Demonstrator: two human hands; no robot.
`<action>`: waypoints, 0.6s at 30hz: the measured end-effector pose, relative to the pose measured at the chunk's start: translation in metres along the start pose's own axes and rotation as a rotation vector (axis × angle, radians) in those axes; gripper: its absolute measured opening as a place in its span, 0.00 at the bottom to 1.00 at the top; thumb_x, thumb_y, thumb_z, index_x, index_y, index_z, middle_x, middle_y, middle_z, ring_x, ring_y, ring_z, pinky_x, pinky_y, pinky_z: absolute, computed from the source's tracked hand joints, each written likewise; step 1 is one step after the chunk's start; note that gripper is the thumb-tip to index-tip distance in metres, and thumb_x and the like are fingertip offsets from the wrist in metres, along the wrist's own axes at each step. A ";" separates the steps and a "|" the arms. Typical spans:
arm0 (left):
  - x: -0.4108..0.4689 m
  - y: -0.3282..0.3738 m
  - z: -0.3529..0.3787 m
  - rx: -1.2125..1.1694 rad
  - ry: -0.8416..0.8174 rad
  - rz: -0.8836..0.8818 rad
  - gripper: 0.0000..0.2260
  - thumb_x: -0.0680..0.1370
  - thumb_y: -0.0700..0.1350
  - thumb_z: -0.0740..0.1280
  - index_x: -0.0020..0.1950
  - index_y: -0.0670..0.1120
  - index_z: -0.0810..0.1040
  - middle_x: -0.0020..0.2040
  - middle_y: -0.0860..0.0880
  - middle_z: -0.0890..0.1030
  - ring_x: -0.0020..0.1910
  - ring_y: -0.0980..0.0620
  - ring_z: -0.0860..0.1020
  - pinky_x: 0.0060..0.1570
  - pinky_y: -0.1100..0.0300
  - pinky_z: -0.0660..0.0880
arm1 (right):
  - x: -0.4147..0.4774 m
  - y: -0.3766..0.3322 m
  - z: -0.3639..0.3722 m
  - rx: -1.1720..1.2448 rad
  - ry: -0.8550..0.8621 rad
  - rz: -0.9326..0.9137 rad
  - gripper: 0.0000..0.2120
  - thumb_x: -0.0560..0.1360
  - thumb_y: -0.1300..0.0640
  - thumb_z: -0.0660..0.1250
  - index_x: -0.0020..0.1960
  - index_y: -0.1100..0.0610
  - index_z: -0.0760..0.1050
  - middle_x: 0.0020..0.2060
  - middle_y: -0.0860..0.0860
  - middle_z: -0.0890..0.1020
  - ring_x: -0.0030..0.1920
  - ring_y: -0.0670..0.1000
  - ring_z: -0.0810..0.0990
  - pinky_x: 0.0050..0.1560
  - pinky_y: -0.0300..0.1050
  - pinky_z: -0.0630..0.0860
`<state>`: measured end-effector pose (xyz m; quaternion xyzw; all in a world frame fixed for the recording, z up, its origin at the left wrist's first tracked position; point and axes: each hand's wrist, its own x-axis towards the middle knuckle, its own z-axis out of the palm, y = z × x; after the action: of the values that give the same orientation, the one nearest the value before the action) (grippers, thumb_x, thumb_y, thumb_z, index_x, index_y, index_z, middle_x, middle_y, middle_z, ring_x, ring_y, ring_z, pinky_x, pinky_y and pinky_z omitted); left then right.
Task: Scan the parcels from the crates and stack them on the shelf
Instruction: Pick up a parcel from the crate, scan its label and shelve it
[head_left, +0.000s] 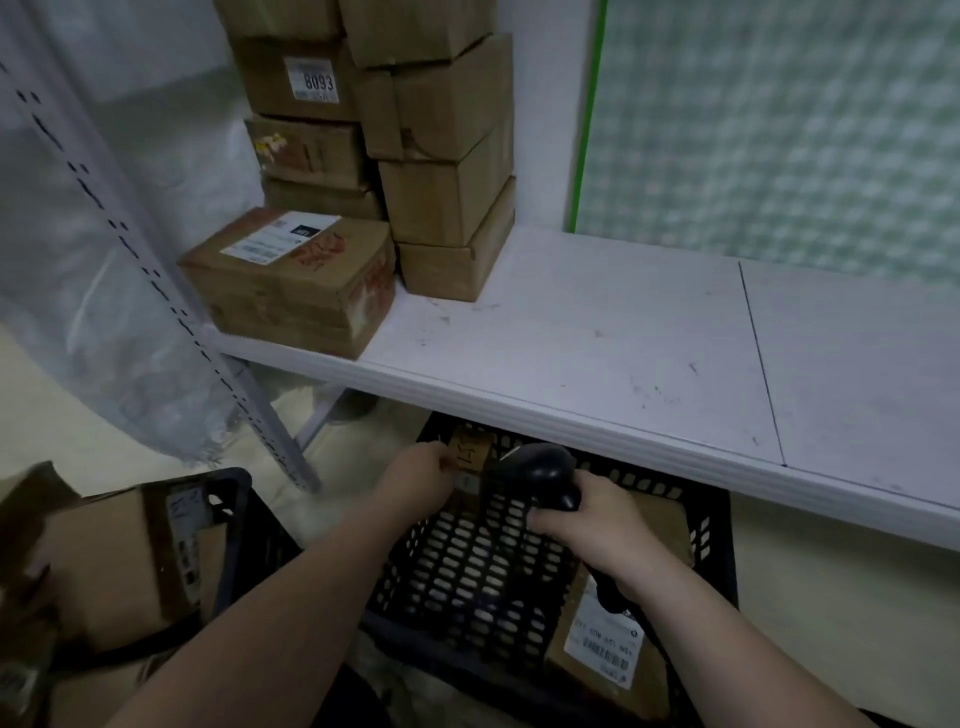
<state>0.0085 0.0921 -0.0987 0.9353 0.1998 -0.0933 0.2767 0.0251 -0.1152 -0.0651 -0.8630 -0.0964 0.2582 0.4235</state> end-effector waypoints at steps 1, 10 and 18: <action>0.003 -0.004 0.008 -0.015 -0.037 -0.016 0.13 0.79 0.42 0.61 0.62 0.45 0.79 0.62 0.46 0.78 0.60 0.48 0.75 0.55 0.62 0.70 | 0.003 0.006 0.006 0.015 -0.016 0.029 0.15 0.70 0.53 0.74 0.55 0.51 0.75 0.49 0.48 0.81 0.49 0.47 0.79 0.47 0.42 0.77; 0.051 -0.027 0.057 0.165 -0.195 -0.022 0.21 0.81 0.44 0.58 0.74 0.46 0.65 0.71 0.41 0.66 0.65 0.40 0.70 0.64 0.50 0.70 | 0.039 0.052 0.037 0.099 -0.005 0.223 0.22 0.69 0.54 0.74 0.61 0.53 0.74 0.53 0.51 0.81 0.52 0.52 0.80 0.55 0.49 0.78; 0.092 -0.027 0.092 0.258 -0.213 0.041 0.25 0.82 0.49 0.55 0.78 0.60 0.52 0.78 0.42 0.41 0.76 0.36 0.47 0.68 0.41 0.61 | 0.071 0.078 0.048 0.163 -0.017 0.326 0.22 0.69 0.54 0.74 0.61 0.55 0.73 0.53 0.53 0.81 0.53 0.54 0.80 0.57 0.54 0.78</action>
<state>0.0744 0.0912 -0.2146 0.9517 0.1367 -0.2112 0.1759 0.0553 -0.1033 -0.1760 -0.8278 0.0624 0.3375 0.4438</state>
